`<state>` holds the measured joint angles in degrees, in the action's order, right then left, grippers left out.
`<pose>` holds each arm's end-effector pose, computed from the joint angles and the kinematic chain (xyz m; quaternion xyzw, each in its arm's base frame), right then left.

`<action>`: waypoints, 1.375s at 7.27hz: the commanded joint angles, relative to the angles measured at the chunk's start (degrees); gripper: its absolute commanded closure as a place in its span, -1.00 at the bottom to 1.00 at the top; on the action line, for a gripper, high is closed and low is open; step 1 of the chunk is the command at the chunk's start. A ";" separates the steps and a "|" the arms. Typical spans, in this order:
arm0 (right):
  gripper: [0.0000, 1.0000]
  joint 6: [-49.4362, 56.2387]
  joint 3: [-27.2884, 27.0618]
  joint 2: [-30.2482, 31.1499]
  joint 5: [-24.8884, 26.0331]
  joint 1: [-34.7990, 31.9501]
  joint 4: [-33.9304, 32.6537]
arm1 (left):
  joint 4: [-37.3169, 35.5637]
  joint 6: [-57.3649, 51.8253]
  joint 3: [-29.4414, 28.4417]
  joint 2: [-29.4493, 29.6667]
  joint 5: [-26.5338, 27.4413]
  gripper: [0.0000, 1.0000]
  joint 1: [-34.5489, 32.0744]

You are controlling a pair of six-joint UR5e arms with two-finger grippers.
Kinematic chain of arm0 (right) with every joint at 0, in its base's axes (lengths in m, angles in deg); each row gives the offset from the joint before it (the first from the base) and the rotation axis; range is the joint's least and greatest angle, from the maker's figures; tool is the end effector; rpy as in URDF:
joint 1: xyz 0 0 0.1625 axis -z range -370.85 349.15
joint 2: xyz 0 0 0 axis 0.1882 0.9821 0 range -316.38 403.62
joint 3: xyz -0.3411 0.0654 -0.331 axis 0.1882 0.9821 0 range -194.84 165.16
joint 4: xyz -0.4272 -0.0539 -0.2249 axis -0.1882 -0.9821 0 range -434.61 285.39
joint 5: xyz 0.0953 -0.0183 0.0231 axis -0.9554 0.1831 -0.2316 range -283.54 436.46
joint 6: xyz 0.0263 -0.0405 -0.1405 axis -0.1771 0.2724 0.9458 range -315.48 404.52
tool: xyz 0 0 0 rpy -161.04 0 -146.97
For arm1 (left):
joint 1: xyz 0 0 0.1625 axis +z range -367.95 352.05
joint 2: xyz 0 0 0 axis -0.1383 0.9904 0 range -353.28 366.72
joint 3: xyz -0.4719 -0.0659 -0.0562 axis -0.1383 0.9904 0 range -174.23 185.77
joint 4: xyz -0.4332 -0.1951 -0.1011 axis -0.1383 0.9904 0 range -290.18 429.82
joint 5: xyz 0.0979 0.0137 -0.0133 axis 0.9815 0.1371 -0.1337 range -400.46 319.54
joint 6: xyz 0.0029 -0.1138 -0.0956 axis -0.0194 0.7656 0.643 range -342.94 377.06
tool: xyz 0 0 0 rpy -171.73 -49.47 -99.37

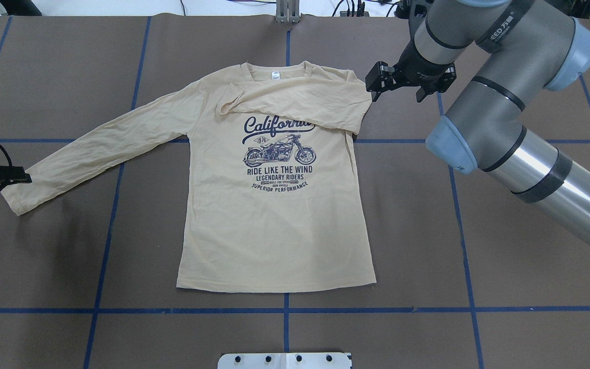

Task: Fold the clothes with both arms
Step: 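Grasp the other sleeve cuff with the left gripper while the right gripper hovers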

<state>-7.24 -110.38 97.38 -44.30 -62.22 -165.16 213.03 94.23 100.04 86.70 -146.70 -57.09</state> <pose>-0.4491 -0.6539 0.2685 0.0631 -0.4158 0.0105 0.9072 0.2930 -0.4789 0.7049 0.0942 0.4081 -0.2284 0.8789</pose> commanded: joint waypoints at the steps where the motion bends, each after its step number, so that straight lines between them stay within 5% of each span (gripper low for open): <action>1: -0.99 -0.01 -0.34 0.30 -0.18 -0.13 -0.07 | 0.06 -0.18 -1.97 -0.26 2.08 -1.00 1.23; 7: -0.99 -0.01 -0.69 0.47 -0.10 -0.13 -0.15 | -0.38 -0.27 -2.59 -0.17 4.91 -0.56 4.05; 9: -0.99 -0.01 -0.69 0.47 -0.10 -0.13 -0.15 | -0.38 -0.18 -2.51 -0.17 4.91 0.05 4.14; 10: -0.99 -0.01 -0.78 0.56 -0.18 -0.22 -0.15 | -0.38 -0.18 -2.51 -0.17 4.91 0.61 4.14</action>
<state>-7.24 -111.12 97.87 -44.41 -62.38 -165.31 212.64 94.04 97.51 86.52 -141.81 -53.00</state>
